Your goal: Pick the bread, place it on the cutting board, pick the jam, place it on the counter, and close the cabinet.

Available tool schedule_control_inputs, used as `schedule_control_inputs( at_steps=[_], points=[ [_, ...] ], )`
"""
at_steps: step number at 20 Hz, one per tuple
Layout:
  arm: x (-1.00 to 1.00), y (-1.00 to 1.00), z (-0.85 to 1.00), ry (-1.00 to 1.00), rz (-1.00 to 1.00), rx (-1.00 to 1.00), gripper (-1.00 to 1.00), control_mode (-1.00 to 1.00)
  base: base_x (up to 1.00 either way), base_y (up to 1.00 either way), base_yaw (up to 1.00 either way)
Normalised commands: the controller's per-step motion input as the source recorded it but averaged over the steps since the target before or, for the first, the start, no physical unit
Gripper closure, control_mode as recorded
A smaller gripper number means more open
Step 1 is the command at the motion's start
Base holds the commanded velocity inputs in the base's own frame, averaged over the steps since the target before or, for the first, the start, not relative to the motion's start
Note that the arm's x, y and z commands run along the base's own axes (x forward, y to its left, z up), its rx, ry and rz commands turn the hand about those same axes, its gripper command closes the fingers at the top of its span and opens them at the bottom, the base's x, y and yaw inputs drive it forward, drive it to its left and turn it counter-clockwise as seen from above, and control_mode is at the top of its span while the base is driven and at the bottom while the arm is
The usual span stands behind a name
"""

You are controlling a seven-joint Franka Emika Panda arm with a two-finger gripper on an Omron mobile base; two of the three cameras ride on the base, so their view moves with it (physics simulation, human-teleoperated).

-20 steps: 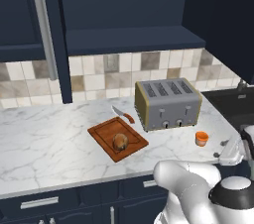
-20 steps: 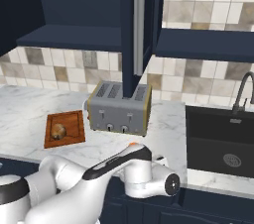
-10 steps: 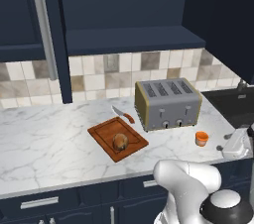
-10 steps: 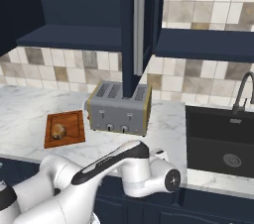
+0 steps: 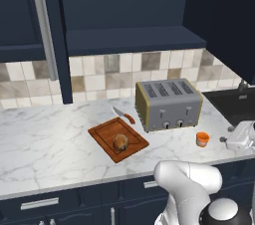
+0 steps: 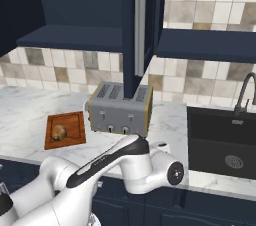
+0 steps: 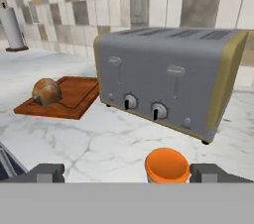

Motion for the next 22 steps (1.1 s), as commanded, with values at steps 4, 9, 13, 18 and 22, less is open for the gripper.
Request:
schedule_control_inputs(
  at_steps=[4, 9, 13, 18, 22],
  points=[
    [-0.01, -0.14, 0.31, -0.04, 0.00, 0.03, -1.00, -1.00, 0.00, 0.00, 0.00],
    [-0.07, -0.15, 0.28, -0.07, 0.00, 0.03, -1.00, -1.00, 0.00, 0.00, 0.00],
    [-0.06, -0.17, 0.24, -0.06, 0.00, 0.03, -1.00, -1.00, 0.00, 0.00, 0.00],
    [-0.01, -0.20, 0.20, -0.07, 0.00, 0.04, -1.00, -1.00, 0.00, 0.00, 0.00],
    [0.00, -0.18, 0.18, -0.07, 0.00, 0.02, -1.00, -1.00, 0.00, 0.00, 0.00]
  ],
)
